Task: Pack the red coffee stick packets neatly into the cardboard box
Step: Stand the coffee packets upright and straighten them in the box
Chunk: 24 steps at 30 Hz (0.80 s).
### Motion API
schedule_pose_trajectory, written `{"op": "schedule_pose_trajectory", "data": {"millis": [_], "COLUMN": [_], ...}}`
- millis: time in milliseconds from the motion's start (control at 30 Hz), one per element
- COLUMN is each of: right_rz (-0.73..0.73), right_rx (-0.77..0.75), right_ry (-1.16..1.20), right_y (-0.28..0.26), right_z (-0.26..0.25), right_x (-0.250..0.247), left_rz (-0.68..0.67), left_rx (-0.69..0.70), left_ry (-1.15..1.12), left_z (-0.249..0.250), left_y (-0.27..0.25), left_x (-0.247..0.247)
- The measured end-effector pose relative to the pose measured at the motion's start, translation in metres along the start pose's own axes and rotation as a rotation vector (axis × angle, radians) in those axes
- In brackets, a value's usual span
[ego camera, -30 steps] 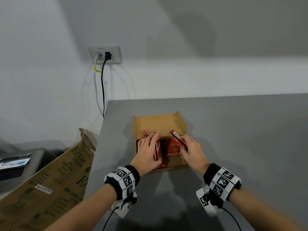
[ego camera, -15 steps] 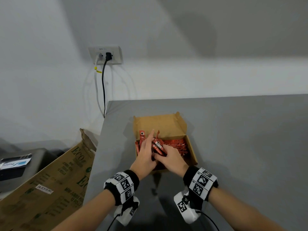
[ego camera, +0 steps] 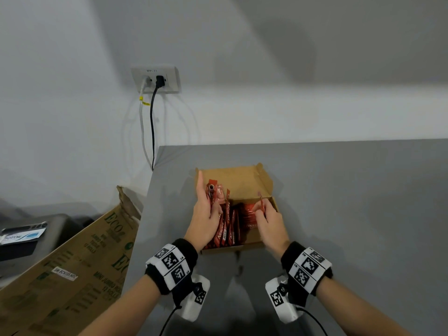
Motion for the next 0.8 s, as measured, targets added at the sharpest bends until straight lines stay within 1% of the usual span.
{"op": "schedule_pose_trajectory", "data": {"millis": [33, 100, 167, 267, 367, 433, 500, 633, 733, 800], "right_rz": [-0.019, -0.113, -0.172, -0.152, -0.158, -0.174, -0.189, -0.219, -0.219, -0.197], "right_rx": [0.008, 0.027, 0.022, -0.011, 0.019, 0.027, 0.039, 0.045, 0.009, -0.031], "right_ry": [-0.028, -0.103, -0.186, -0.304, -0.407, -0.518, -0.571, -0.539, -0.397, -0.243], "right_y": [0.000, -0.002, -0.004, 0.001, 0.008, 0.010, 0.012, 0.018, 0.022, 0.022], "right_z": [0.003, 0.006, 0.006, -0.005, -0.012, -0.016, -0.020, -0.025, -0.031, -0.043], "right_x": [0.001, 0.009, 0.018, 0.026, 0.038, 0.046, 0.050, 0.057, 0.055, 0.047], "left_rz": [0.012, 0.045, 0.070, 0.072, 0.067, 0.095, 0.120, 0.101, 0.077, 0.059], "left_rx": [-0.026, -0.079, -0.102, -0.119, -0.161, -0.156, -0.132, -0.130, -0.162, -0.192], "left_ry": [-0.003, -0.001, 0.035, 0.106, 0.164, 0.192, 0.215, 0.210, 0.160, 0.100], "left_z": [0.000, -0.001, -0.002, -0.005, -0.010, -0.011, -0.010, -0.011, -0.016, -0.019], "left_y": [0.002, 0.007, 0.010, 0.013, 0.014, 0.013, 0.011, 0.010, 0.011, 0.012], "left_x": [-0.002, -0.005, -0.007, -0.009, -0.010, -0.012, -0.014, -0.012, -0.013, -0.012]}}
Point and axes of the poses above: each hand's wrist, its own y-axis towards the middle knuckle, its own x-axis out of the palm, z = x × y, the point moved 6 cm from there along y, towards the middle knuckle, and after that the axes turned 10 degrees about z, right-handed, at the moved point
